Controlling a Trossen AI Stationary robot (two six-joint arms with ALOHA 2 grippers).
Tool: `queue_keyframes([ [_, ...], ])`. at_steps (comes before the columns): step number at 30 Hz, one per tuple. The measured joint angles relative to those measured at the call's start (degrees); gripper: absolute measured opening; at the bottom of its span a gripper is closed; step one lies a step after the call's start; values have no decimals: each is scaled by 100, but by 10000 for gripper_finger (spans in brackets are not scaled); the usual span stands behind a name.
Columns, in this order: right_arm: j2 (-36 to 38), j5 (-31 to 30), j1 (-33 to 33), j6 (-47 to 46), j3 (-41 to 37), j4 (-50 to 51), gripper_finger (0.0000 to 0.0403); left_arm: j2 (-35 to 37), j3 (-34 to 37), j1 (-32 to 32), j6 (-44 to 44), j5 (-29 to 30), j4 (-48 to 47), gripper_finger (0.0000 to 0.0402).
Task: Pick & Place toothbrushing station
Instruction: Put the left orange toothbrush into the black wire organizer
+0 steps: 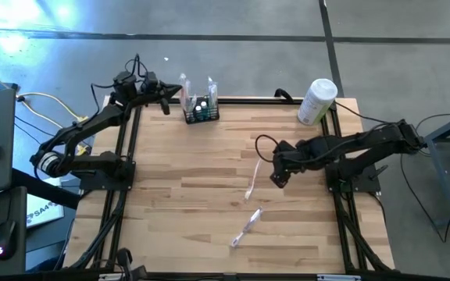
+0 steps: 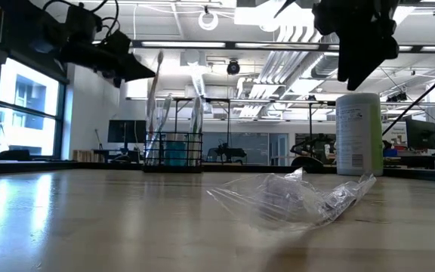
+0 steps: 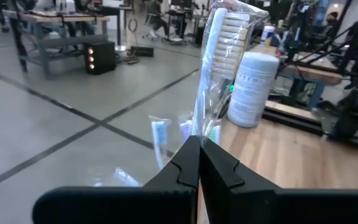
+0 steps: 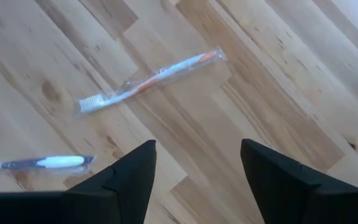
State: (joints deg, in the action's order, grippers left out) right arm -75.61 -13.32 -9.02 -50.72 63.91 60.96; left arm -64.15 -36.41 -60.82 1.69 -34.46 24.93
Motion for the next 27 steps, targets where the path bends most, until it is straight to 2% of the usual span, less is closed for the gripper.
queue_keyframes([
  [7,0,8,169,144,1,-219,229,-505,31,5,-34,312,297,0],
  [15,0,129,197,144,1,-250,229,-1108,29,6,4,357,852,0],
  [27,0,131,197,103,3,-224,229,-1640,211,5,-144,360,843,0],
])
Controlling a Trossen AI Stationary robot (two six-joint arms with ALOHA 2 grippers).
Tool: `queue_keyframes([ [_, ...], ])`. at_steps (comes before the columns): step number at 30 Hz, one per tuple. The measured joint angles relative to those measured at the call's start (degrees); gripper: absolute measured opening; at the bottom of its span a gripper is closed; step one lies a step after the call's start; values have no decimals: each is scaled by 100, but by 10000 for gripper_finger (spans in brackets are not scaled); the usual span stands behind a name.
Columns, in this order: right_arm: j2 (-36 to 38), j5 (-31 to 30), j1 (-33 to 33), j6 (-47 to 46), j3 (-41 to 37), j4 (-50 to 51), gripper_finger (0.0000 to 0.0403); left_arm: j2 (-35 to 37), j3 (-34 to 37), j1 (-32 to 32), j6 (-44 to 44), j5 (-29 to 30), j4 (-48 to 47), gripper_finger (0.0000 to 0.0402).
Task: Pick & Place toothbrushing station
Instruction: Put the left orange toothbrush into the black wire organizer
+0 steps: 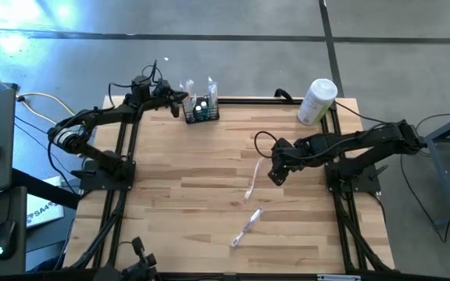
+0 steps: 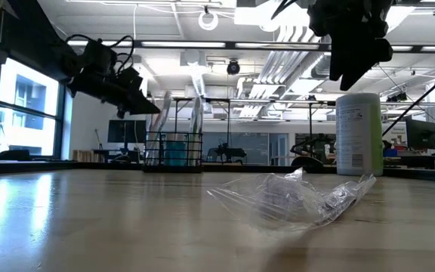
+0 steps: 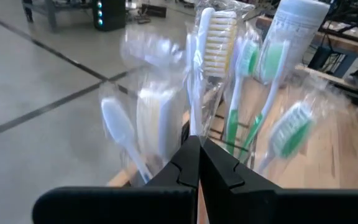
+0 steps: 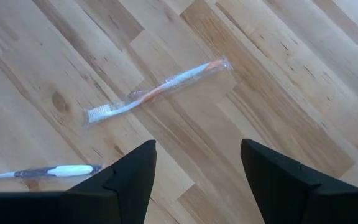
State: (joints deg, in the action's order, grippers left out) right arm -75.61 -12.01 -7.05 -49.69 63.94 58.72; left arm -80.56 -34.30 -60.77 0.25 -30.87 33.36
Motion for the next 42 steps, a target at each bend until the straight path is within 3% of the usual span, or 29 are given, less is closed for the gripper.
queue_keyframes([
  [17,-2,-2,312,375,0,-94,229,-24,519,2,-85,-2,15,0],
  [30,-4,-5,310,452,0,-113,229,-19,548,2,538,-13,15,2],
  [37,-4,-5,310,446,0,-182,229,-19,548,2,795,-4,-11,29],
  [42,-73,-2,308,433,0,-270,229,-19,548,2,771,-3,-15,71],
])
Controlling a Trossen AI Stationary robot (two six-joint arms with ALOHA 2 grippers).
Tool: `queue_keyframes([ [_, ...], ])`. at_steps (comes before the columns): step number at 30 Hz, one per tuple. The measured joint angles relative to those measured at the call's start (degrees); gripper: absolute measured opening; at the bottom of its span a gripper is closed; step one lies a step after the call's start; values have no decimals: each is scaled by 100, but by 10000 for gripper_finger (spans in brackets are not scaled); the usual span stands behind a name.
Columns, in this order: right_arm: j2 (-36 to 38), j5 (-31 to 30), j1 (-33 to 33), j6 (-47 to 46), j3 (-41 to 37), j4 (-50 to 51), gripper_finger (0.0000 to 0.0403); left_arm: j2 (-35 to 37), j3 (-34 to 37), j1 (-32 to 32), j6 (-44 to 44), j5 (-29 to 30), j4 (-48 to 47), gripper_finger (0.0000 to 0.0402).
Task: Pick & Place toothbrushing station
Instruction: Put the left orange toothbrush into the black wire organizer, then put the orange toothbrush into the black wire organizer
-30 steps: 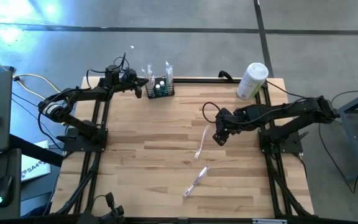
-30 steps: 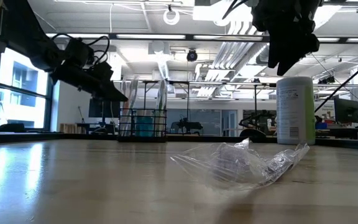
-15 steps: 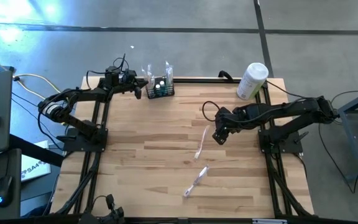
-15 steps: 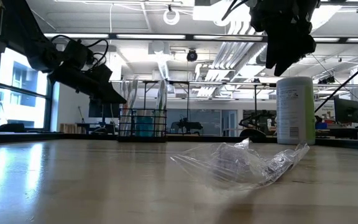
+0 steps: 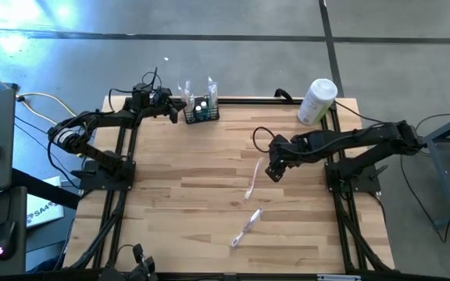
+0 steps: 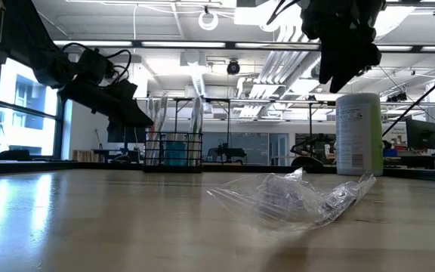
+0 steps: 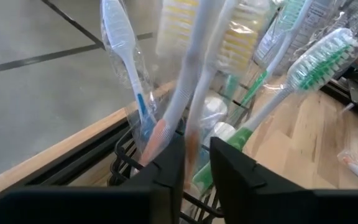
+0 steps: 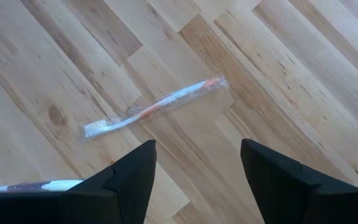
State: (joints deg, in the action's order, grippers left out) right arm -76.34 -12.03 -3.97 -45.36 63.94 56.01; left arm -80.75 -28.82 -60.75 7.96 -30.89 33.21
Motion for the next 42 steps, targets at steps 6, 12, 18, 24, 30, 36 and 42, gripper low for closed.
queue_keyframes([
  [6,3,0,-5,3,0,-96,229,0,0,0,461,0,4,138],
  [12,-1,7,-4,-95,0,-170,229,26,0,-51,993,-1,-29,185],
  [18,-1,18,-4,89,0,-156,229,217,0,-37,993,-9,-19,194],
  [24,1,44,-5,1356,0,-159,229,630,0,-37,993,-159,-34,194],
  [30,1,-164,37,3132,0,-187,229,1310,-2,-37,946,-227,-67,194],
  [36,3,-352,37,4478,0,-205,229,1958,-4,54,1401,-688,-497,194],
  [42,3,-316,105,5680,0,-316,229,2730,-4,867,1544,-720,-1124,194],
])
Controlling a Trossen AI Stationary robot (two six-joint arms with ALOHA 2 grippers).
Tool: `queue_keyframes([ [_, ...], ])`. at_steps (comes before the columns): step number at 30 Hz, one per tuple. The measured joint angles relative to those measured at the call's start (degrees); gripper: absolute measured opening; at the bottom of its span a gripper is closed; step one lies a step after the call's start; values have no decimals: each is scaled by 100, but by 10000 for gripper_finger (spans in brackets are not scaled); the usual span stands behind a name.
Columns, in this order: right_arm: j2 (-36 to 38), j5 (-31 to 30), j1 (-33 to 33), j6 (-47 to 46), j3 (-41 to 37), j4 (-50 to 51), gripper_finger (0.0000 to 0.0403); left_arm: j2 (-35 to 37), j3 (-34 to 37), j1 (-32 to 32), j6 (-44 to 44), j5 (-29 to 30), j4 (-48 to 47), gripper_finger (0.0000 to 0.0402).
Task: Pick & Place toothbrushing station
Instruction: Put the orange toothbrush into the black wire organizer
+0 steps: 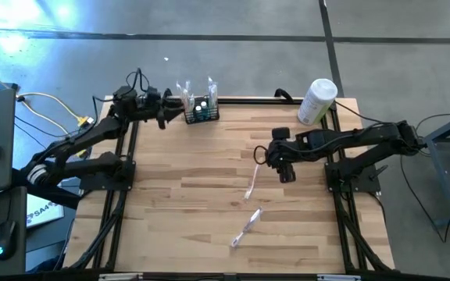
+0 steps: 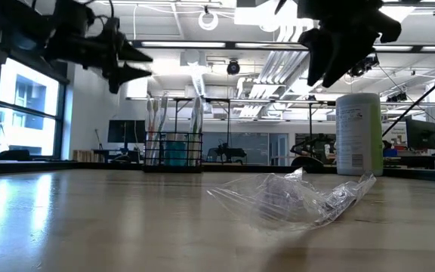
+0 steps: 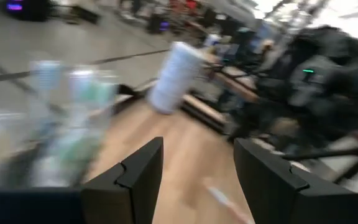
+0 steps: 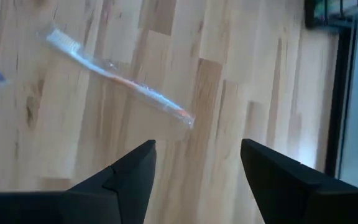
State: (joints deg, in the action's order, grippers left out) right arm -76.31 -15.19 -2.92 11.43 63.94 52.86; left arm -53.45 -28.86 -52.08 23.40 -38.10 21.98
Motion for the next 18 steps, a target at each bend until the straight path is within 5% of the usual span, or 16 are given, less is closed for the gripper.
queue_keyframes([
  [5,-121,61,220,812,0,-244,229,649,0,1093,245,434,-95,194],
  [18,-1238,388,379,1605,0,-1041,229,1203,0,4113,689,2913,-609,193],
])
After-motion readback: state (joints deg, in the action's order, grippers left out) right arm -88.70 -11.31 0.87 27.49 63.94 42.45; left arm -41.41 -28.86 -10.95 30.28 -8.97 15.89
